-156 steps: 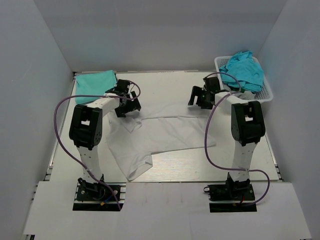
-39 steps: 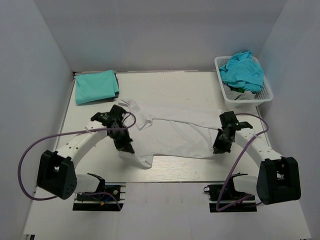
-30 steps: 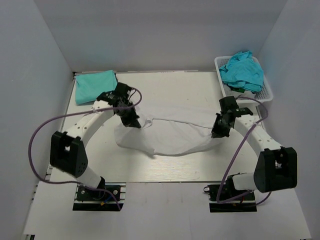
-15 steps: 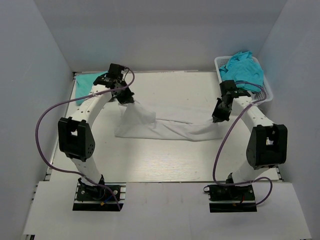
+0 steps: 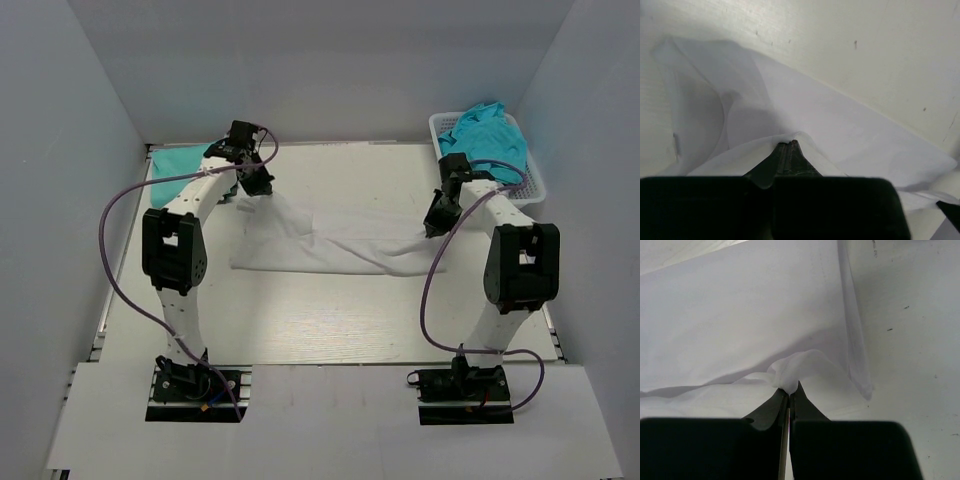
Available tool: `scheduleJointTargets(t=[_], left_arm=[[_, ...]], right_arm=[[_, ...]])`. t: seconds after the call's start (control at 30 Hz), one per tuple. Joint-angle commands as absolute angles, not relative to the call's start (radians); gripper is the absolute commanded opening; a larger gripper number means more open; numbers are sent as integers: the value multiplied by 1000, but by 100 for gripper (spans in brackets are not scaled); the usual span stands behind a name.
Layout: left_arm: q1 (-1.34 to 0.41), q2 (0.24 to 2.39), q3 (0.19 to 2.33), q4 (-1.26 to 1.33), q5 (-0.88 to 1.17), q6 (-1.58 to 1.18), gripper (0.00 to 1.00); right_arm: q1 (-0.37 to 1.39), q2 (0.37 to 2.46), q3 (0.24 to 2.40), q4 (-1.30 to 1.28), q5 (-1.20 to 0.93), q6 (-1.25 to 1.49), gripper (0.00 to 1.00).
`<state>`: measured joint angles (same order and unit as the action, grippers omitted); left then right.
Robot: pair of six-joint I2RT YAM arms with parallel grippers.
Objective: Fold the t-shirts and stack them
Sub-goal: Fold the other side of the tshirt into a rectangle
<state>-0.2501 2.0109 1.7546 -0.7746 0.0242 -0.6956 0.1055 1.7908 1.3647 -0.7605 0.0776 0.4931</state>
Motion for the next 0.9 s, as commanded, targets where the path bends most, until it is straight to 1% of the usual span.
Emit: scheduleJointTargets(t=[0.0,0.17,0.27,0.3,0.37,0.4,0.43,0.47,0.5,0.53,0.57,0.63,0.7,0.73,0.87], left_arm=[[-241,2016,1861,-721,-23,-681,0],[-241,2087,1943,-701,1,-606,0],[-241,2144,2012,-761,11,-572,0],[-241,2184,2028,-797,11,-563,0],[-241,2210,2048,-822,25,-563,0],[-241,2232,2057,-831,37,-563,0],[-241,2241,2057,-854,37,-563,6],[-241,2252,2075,-854,37,-563,48],[-241,2261,2106,-871,37,-563,64],[-241,2279,2123,-882,37,-563,93],[-241,2279,2153,-897,46,-563,100],[-241,2279,2164,-897,58,-572,100],[-241,2247,2145,-879,67,-572,100],[-241,2231,2129,-856,77,-572,100],[-262,2149,2046,-833,87,-581,100]], right_arm=[[87,1822,1404,-773,101,512,0],[72,1850,1405,-762,115,511,0],[71,1861,1425,-762,120,508,0],[71,1865,1431,-762,123,508,12],[71,1865,1445,-756,126,499,23],[71,1862,1450,-752,132,494,37],[72,1864,1454,-756,152,492,45],[71,1867,1483,-759,166,482,50],[74,1862,1491,-762,176,473,60],[75,1859,1502,-765,181,471,62],[75,1849,1520,-765,181,454,64],[83,1813,1525,-747,167,434,77],[87,1793,1496,-712,117,425,84],[94,1758,1487,-691,100,408,90],[115,1709,1433,-626,20,391,90]])
